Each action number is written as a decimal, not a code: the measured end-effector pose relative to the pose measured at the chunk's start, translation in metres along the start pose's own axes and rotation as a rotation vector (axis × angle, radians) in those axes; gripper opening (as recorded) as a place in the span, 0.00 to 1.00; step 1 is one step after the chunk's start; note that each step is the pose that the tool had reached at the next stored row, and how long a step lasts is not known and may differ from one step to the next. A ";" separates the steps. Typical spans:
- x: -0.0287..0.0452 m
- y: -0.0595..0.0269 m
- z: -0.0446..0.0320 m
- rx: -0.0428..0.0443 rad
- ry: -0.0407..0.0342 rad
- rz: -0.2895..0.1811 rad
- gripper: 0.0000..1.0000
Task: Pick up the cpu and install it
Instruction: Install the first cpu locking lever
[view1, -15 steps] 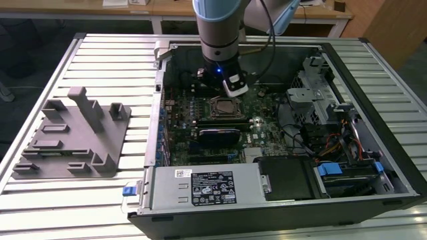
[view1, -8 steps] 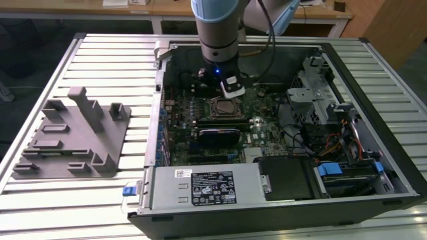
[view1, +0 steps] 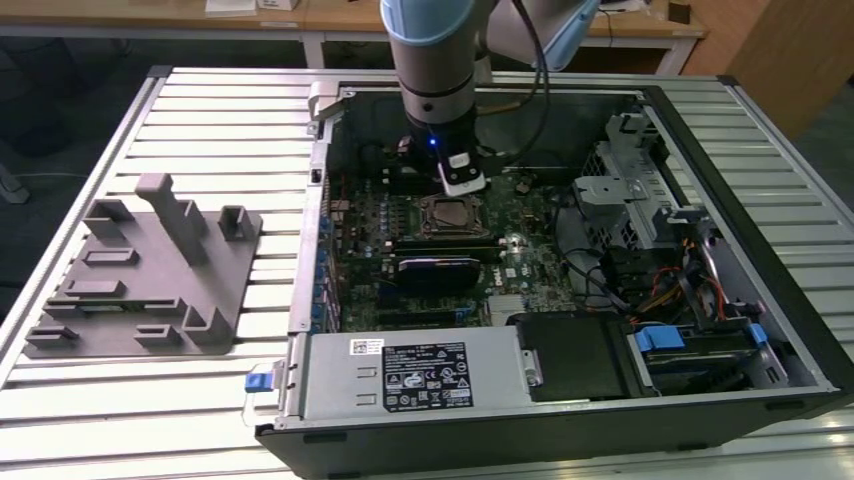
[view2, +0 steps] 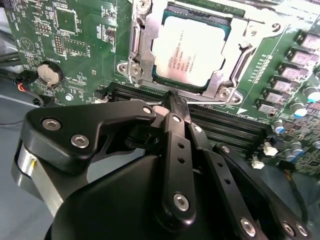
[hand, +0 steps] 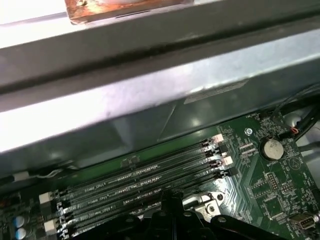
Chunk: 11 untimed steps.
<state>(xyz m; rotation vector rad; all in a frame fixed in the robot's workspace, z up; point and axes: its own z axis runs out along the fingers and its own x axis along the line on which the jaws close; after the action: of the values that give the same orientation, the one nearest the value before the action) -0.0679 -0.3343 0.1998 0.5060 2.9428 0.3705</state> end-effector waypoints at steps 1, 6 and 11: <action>0.0003 0.0006 0.0004 0.0005 -0.0014 0.005 0.11; 0.0017 0.0038 0.0020 0.0026 -0.0074 0.027 0.11; 0.0020 0.0040 0.0035 0.0045 -0.0132 0.049 0.11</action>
<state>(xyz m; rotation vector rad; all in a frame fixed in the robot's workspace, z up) -0.0679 -0.3292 0.1974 0.5790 2.9238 0.3646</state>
